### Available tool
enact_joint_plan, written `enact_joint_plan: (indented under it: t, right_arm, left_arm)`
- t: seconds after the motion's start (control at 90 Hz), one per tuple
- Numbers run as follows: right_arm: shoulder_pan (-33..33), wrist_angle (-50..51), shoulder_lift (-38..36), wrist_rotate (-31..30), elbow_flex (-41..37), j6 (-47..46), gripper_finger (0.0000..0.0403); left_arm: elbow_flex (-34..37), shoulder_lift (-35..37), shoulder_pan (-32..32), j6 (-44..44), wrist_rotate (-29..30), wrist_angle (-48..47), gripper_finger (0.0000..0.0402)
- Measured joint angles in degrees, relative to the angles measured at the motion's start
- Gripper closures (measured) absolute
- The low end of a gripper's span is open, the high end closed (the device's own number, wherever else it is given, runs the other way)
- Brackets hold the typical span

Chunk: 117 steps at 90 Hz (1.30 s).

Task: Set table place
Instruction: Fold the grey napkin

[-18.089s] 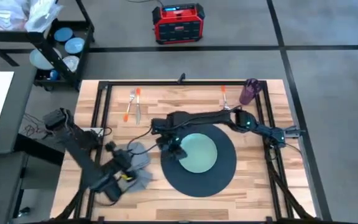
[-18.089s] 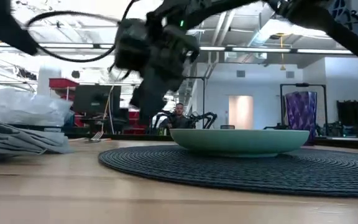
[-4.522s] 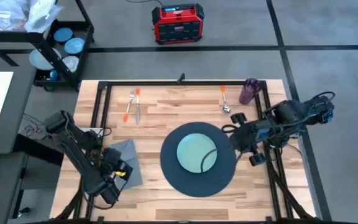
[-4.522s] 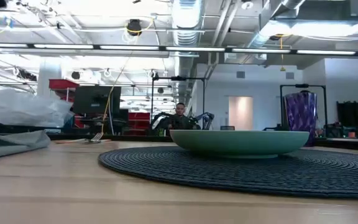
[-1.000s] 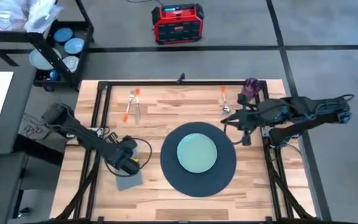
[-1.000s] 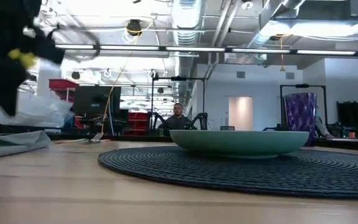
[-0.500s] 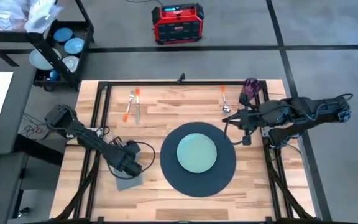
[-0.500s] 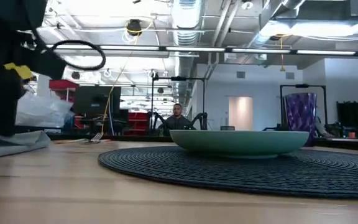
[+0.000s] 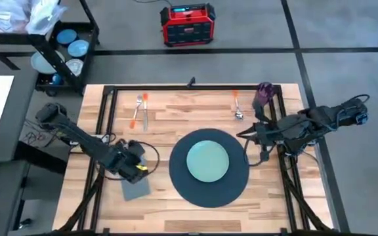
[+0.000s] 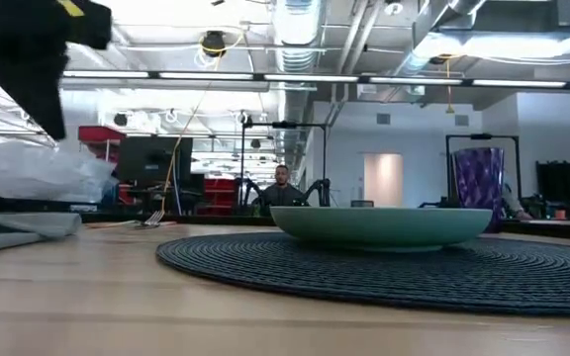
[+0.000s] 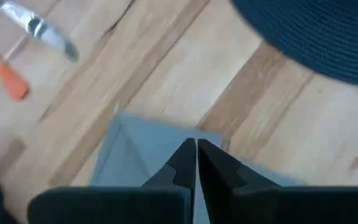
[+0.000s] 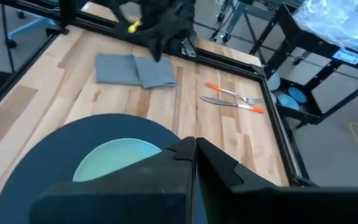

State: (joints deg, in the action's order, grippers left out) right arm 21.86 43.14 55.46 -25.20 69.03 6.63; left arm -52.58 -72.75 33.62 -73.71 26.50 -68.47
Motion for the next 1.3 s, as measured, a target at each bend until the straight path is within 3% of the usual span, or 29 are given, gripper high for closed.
enact_joint_plan:
  t: [0.189,0.389,0.633,0.878,1.3]
  right_arm:
    - [2.81,1.05,0.0,-3.65,0.0,-0.9,0.0403]
    - [4.79,0.59,0.01,-5.08,0.0,-0.87,0.0403]
    - [8.07,0.56,0.0,-5.96,0.0,-2.15,0.0403]
    - [11.78,0.22,0.0,-11.0,0.0,-1.81,0.0403]
    - [12.66,-0.69,0.01,-11.16,0.0,-1.47,0.0403]
  left_arm:
    - [3.06,1.59,3.12,-6.07,-7.22,-4.88,0.0401]
    - [9.61,1.51,3.53,-4.95,-13.57,8.08,0.0401]
    - [18.68,1.51,3.9,-8.28,-19.1,16.48,0.0401]
    - [24.41,1.72,1.44,-7.42,-19.65,32.34,0.0401]
    - [24.51,-0.02,-9.62,5.83,-16.22,40.8,0.0401]
